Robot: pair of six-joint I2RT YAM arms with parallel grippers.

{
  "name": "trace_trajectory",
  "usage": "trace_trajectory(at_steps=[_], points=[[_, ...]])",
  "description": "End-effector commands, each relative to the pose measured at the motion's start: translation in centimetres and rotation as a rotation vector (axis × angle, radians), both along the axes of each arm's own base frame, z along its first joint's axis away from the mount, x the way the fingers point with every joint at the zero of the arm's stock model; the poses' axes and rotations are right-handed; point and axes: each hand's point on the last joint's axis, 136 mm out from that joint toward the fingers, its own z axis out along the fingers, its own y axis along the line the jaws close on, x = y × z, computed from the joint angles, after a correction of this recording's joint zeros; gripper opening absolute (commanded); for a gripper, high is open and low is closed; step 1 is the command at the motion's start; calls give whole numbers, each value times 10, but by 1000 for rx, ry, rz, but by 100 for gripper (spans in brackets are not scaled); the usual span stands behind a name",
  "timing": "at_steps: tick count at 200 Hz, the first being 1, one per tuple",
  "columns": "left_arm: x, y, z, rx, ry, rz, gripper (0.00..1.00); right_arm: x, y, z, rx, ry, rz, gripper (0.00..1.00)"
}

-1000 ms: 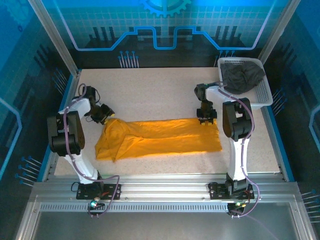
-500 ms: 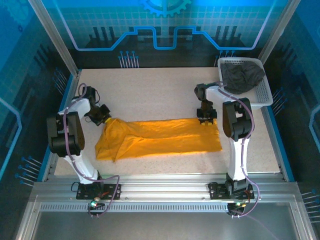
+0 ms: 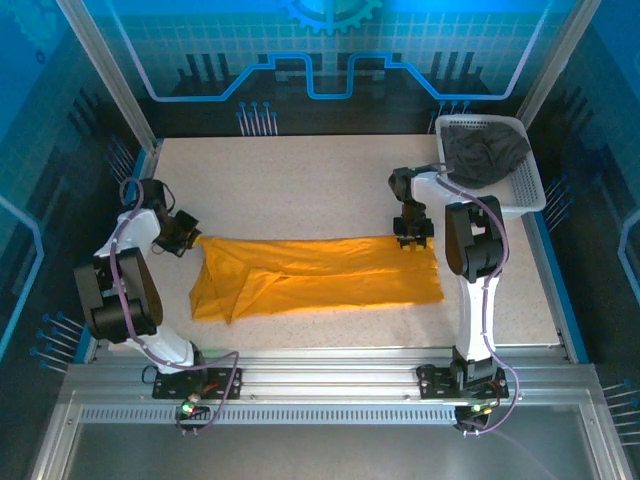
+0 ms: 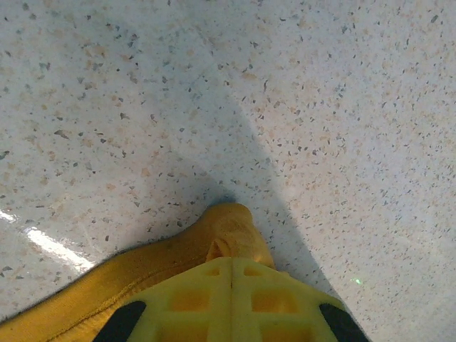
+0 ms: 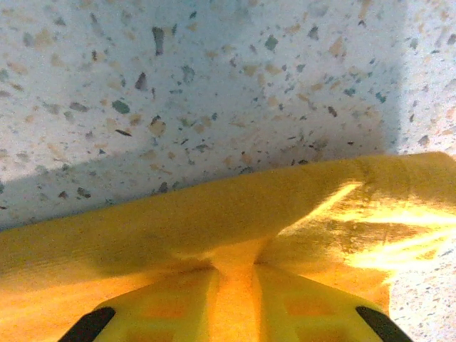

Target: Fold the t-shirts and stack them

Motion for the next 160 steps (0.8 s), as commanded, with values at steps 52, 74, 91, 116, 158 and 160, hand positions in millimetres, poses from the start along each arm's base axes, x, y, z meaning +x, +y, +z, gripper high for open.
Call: trace_trajectory(at_steps=[52,74,91,116,158,160], points=[[-2,34,-20,-72,82,245,0,5,-12,-15,-69,32,24,22],[6,32,-21,-111,57,256,7,9,-10,-16,-64,29,40,21],[8,30,-19,-123,41,235,24,11,-8,-15,-49,20,46,21],[9,24,-11,-128,-13,194,47,11,-5,-15,-35,20,49,21],[14,-2,-16,-234,-47,95,56,14,-2,-15,-37,20,56,21],[15,-3,-16,-236,-47,91,56,14,-2,-15,-39,20,56,21]])
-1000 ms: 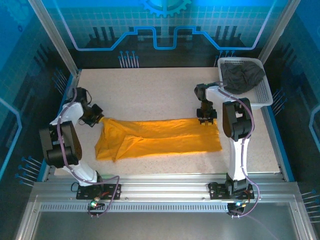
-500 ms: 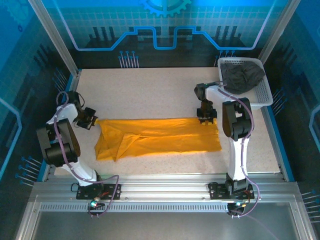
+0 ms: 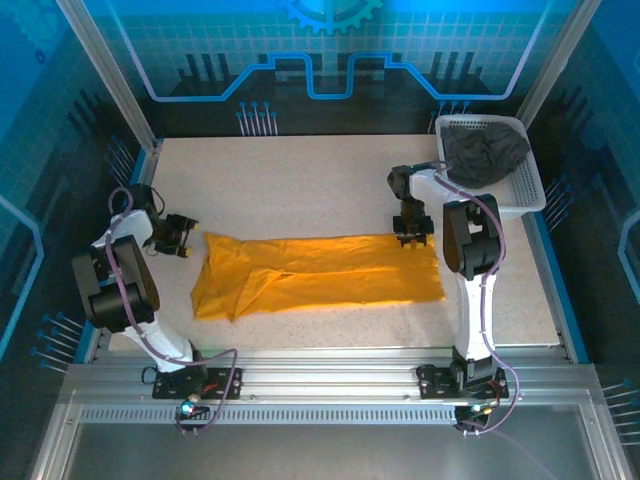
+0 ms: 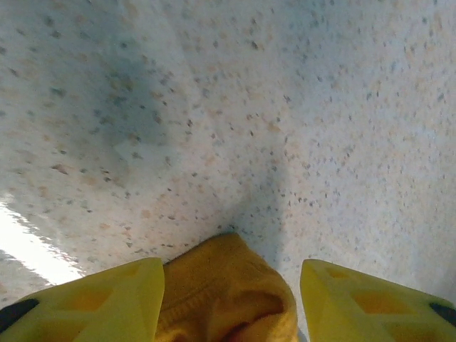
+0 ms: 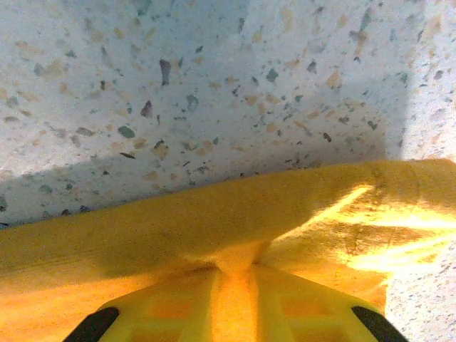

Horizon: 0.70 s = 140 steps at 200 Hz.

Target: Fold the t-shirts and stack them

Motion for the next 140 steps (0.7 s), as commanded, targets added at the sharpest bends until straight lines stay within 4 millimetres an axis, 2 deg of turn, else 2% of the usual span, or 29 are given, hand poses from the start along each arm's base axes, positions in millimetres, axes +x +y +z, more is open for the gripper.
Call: trace_trajectory(at_steps=[1,40,56,63,77,94,113,140], points=[[4,-18,2,-68,-51,-75,56,8,0,-15,-22,3,20,21],[24,-42,-1,-92,-56,-188,57,8,-2,-16,-30,8,25,21],[24,-49,-9,-92,-13,-230,52,8,-2,-16,-31,9,23,21],[20,-49,-15,-89,28,-234,47,8,-2,-16,-31,10,22,21],[8,-38,-22,-35,110,-219,27,9,-2,-16,-34,10,20,21],[-1,-11,-15,83,153,-156,0,9,-4,-15,-50,17,20,20],[-1,10,-6,101,127,-59,0,8,-8,-17,-62,28,16,13],[5,17,-6,38,110,4,0,9,-8,-18,-62,30,15,5]])
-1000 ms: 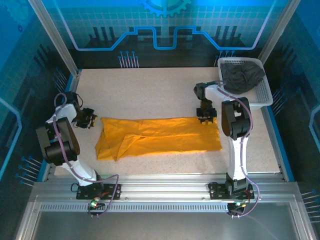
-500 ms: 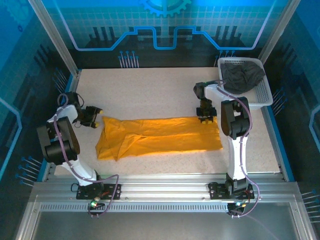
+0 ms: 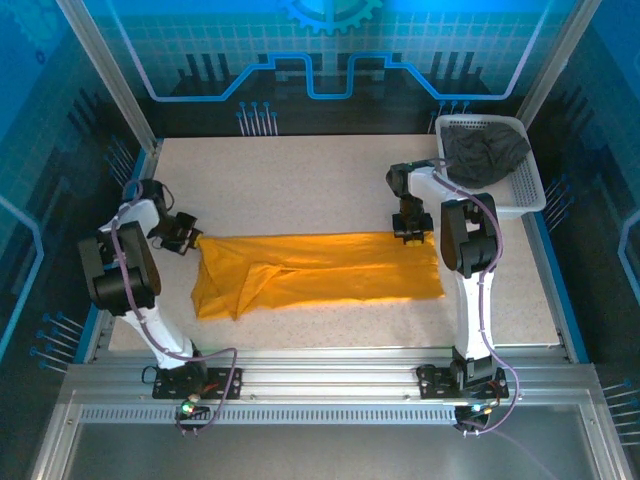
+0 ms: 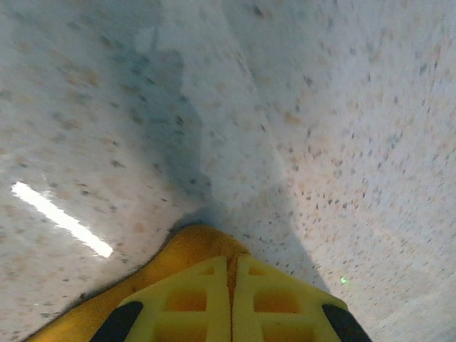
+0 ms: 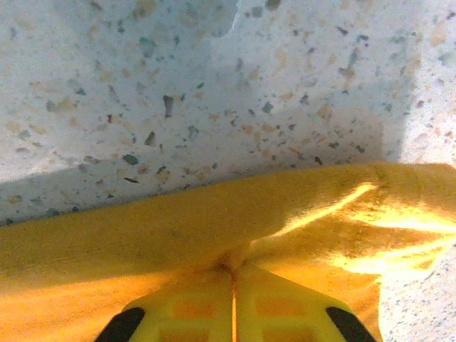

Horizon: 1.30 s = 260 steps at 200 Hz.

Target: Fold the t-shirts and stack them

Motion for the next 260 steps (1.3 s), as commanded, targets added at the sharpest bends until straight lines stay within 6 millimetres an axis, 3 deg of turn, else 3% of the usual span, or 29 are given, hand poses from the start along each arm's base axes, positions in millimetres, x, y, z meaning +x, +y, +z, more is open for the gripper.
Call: trace_trajectory(at_steps=[1,21,33,63,78,98,117,143,164,179,207,260], points=[[2,20,12,16,-3,90,0,2,-6,-19,-38,26,7,5],[1,20,8,-22,2,141,0,4,-6,-19,-35,27,12,4],[3,16,6,-58,-8,156,19,5,-5,-18,-31,22,16,3],[4,9,9,-93,-18,150,29,15,4,-11,19,-22,52,7],[-5,13,23,-35,-18,138,34,23,9,0,41,-59,80,11],[-20,18,62,118,-69,86,42,36,14,25,57,-126,110,23],[-29,-14,86,170,-136,-47,43,46,22,64,101,-232,119,35],[-43,-105,73,123,-195,-361,46,49,55,118,272,-415,134,48],[-59,-150,49,91,-209,-529,48,39,90,145,418,-490,187,50],[-65,-161,35,88,-182,-608,49,26,112,155,492,-501,227,50],[-63,-162,21,124,-157,-706,50,0,139,161,561,-486,278,50],[-67,-184,0,128,-140,-820,51,-27,148,146,600,-436,260,49]])
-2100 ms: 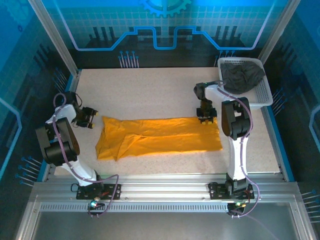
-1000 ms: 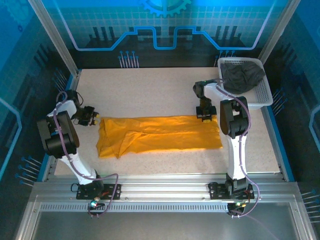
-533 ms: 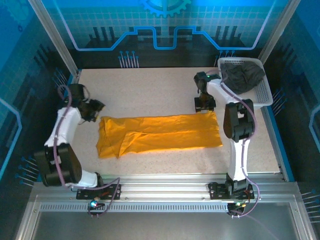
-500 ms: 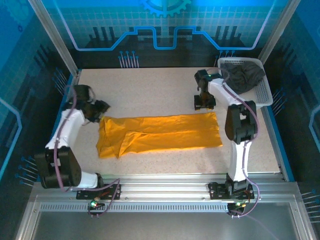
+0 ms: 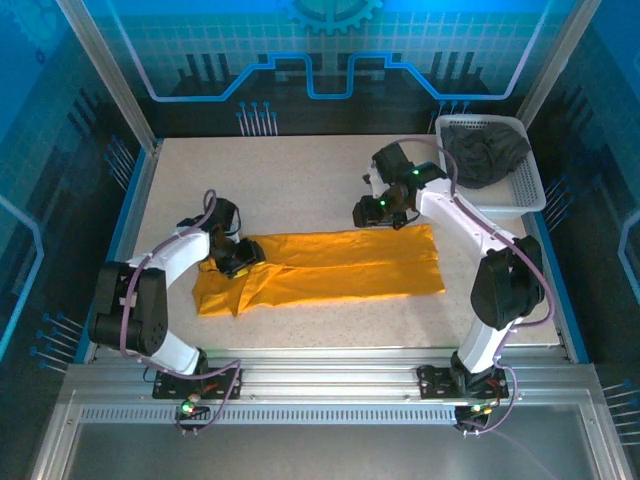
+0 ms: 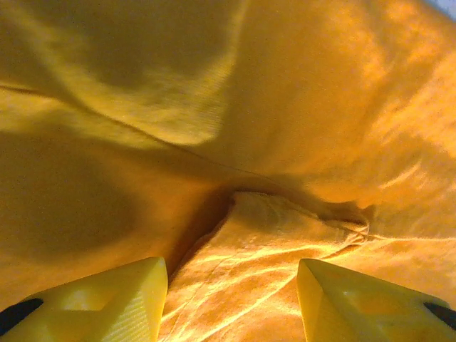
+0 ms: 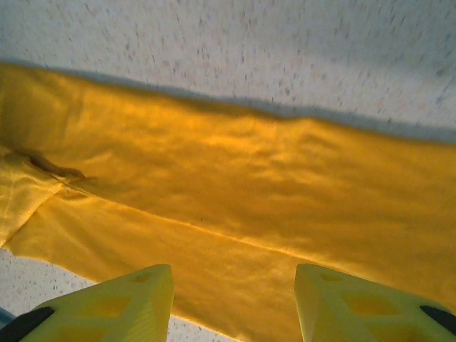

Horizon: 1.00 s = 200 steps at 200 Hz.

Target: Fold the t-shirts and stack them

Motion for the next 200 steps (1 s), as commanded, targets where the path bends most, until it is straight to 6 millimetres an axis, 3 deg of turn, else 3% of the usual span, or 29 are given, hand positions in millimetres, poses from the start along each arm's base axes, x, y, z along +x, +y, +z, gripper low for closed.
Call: trace_trajectory(at_steps=[1,28,53,72,116,122,131,143,157,200], points=[[1,-10,-8,18,-13,-77,51,-8,7,9,55,-4,-3,49],[1,-9,-10,46,-18,-63,39,-9,7,9,56,-1,-1,49],[-1,-10,-2,62,-30,-47,20,-7,7,8,51,0,-1,48],[-5,-10,8,70,-30,-16,0,-6,7,7,51,2,-6,47],[-20,-9,17,88,-32,-4,0,-6,7,5,53,2,-9,47],[-21,-4,18,113,-41,0,11,-6,8,6,56,0,-8,47],[-20,2,19,148,-54,1,40,-7,8,6,60,3,-6,47],[-15,7,18,167,-58,-3,52,-9,10,6,66,6,3,47],[-7,7,10,133,-47,-4,58,-11,13,7,78,1,18,47],[14,-5,-9,-79,-111,-35,57,-26,42,28,273,-17,121,48]])
